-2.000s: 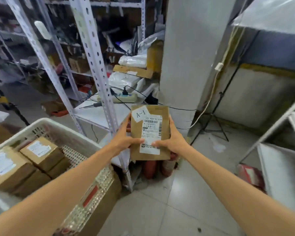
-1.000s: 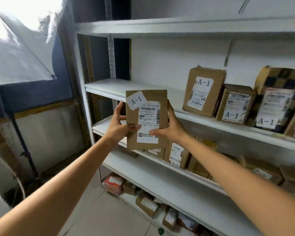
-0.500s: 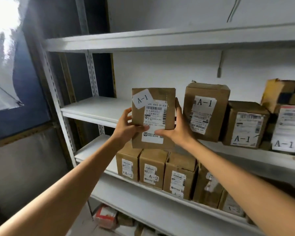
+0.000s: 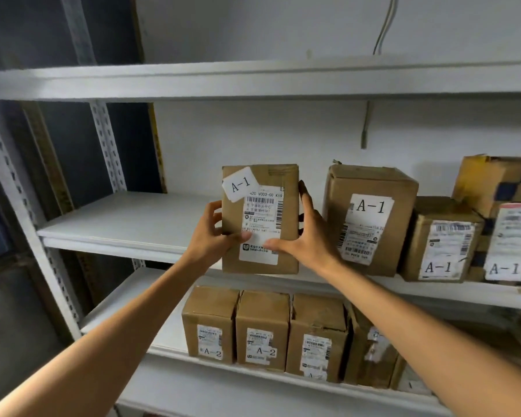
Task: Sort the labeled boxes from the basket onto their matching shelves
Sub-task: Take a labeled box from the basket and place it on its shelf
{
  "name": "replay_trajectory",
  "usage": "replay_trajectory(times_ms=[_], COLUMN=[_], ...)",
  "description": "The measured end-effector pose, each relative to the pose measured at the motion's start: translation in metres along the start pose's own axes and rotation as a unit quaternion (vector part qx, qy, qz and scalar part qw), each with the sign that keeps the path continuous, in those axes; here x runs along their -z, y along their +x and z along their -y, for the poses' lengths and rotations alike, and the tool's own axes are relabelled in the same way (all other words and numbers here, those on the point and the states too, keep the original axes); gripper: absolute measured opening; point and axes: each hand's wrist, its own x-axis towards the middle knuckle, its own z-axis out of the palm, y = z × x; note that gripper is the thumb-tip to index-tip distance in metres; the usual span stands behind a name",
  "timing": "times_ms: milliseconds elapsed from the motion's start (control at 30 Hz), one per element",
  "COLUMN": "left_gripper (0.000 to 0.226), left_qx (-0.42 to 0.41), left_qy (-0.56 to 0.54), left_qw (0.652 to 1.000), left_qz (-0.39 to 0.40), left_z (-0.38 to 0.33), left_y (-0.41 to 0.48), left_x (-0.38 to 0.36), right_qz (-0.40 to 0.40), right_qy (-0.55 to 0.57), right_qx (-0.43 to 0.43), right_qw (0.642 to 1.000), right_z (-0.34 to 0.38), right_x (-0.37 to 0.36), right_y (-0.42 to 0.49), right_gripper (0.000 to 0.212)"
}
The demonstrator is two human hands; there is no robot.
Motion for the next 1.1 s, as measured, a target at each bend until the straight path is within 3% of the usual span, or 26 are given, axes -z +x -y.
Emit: replay_trajectory(times_ms=[100,267,500,667,767,833,900,967,1100], left_gripper=[0.079,0.084,0.077,0.085,0.1,0.094,0.075,0.059,0.04], left_qx=[-0.022,-0.028,-0.031,-0.019,0.005,0.011,-0.013,-0.03,0.019], left_qy=[-0.013,-0.016,0.011,0.044,0.115,0.173,0.288,0.427,0.569], left_qw=[1.0,0.999,0.997,0.995,0.988,0.981,0.956,0.902,0.822], left_qz=[0.007,0.03,0.067,0.083,0.099,0.082,0.059,0.051,0.013], left_z=[0.004,0.02,0.023,0.023,0.03,0.033,0.035,0.033,0.029], left_y=[0.012,0.023,0.038,0.046,0.045,0.039,0.031,0.02,-0.018], left_x=[-0.001,-0.016,-0.032,-0.04,-0.026,-0.01,0.016,0.05,0.126], right_qz=[-0.017,-0.043,-0.18,-0.149,-0.1,-0.07,-0.053,-0.025,0.153], right_qy=[0.004,-0.158,-0.409,-0.444,-0.431,-0.427,-0.418,-0.396,-0.311], right_qx=[-0.014,-0.025,0.1,0.125,0.151,0.156,0.148,0.147,0.164], right_qw=[1.0,0.986,0.889,0.875,0.884,0.888,0.895,0.906,0.924], right_z=[0.001,-0.004,0.012,0.016,0.019,0.023,0.028,0.035,0.05], right_x=[-0.004,0.002,0.007,0.006,-0.006,-0.024,-0.049,-0.078,-0.146], right_y=[0.003,-0.005,-0.013,-0.018,-0.019,-0.016,-0.011,-0.005,0.003], right_gripper=[0.126,0.113,0.088,0.061,0.047,0.044,0.044,0.044,0.047])
